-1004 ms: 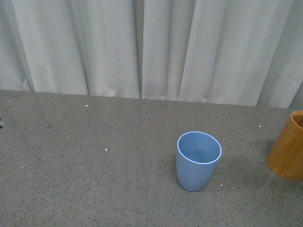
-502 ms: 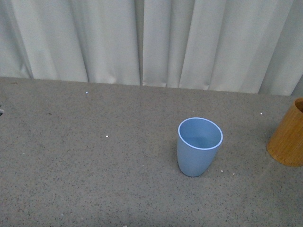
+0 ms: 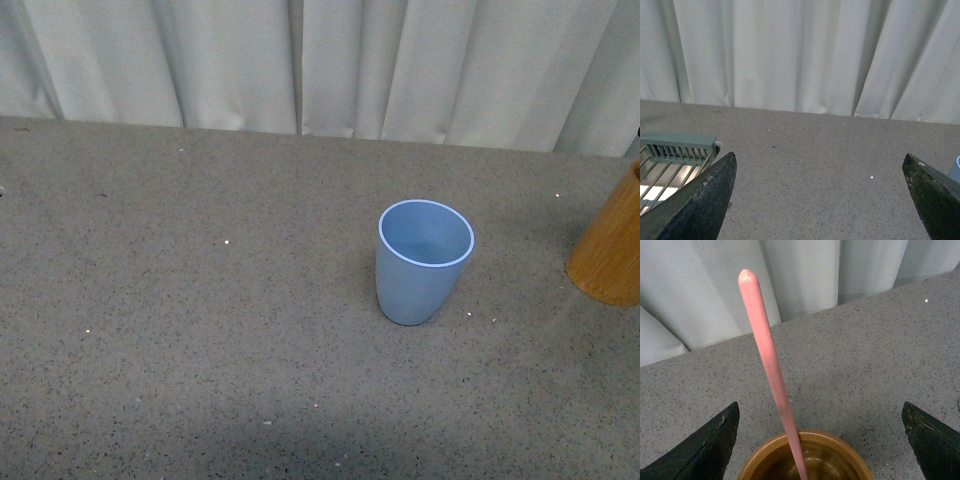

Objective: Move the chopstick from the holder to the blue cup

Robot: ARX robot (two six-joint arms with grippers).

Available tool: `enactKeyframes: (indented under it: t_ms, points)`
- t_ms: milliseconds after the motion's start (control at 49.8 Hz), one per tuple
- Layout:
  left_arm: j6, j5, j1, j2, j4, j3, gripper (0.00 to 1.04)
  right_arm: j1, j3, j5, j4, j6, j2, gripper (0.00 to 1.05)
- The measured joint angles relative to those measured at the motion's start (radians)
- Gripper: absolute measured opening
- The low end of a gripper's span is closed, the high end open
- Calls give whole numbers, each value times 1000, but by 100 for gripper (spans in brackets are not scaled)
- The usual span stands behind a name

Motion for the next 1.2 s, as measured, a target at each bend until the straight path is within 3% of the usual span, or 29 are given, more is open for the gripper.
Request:
enactKeyframes:
  t_ms: [723, 924, 1205]
  points:
    - [0, 0, 0, 0, 0, 0, 98, 19, 108, -8, 6, -30, 101, 95]
    - [0, 0, 0, 0, 0, 0, 98, 36, 113, -5, 6, -38, 106, 64]
    - [0, 0, 0, 0, 0, 0, 98, 39, 112, -1, 23, -53, 117, 11]
